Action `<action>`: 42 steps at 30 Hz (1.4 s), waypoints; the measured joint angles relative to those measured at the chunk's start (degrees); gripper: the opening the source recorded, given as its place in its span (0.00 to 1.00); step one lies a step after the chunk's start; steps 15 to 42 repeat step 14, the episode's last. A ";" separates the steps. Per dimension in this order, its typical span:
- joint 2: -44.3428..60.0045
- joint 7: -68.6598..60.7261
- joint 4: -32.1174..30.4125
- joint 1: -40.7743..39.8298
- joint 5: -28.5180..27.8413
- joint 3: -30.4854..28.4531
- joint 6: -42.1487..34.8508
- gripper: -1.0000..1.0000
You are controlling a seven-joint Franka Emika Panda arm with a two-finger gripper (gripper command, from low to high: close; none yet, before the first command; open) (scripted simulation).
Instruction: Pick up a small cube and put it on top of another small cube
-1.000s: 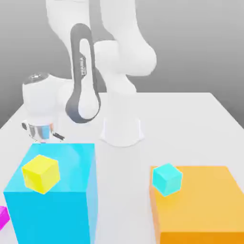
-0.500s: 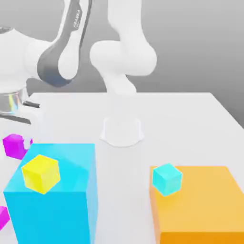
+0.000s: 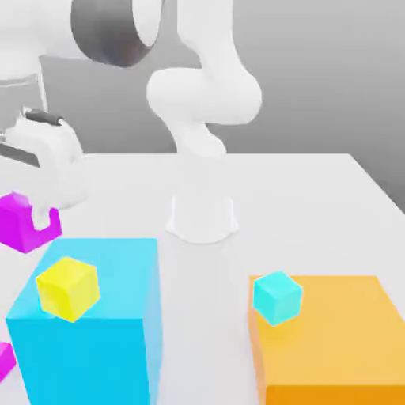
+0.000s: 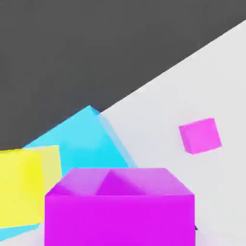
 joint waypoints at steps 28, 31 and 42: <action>4.55 15.79 1.31 2.72 0.87 1.38 2.57 1.00; 4.55 15.79 1.31 2.72 0.87 1.38 2.57 1.00; 4.55 15.79 1.31 2.72 0.87 1.38 2.57 1.00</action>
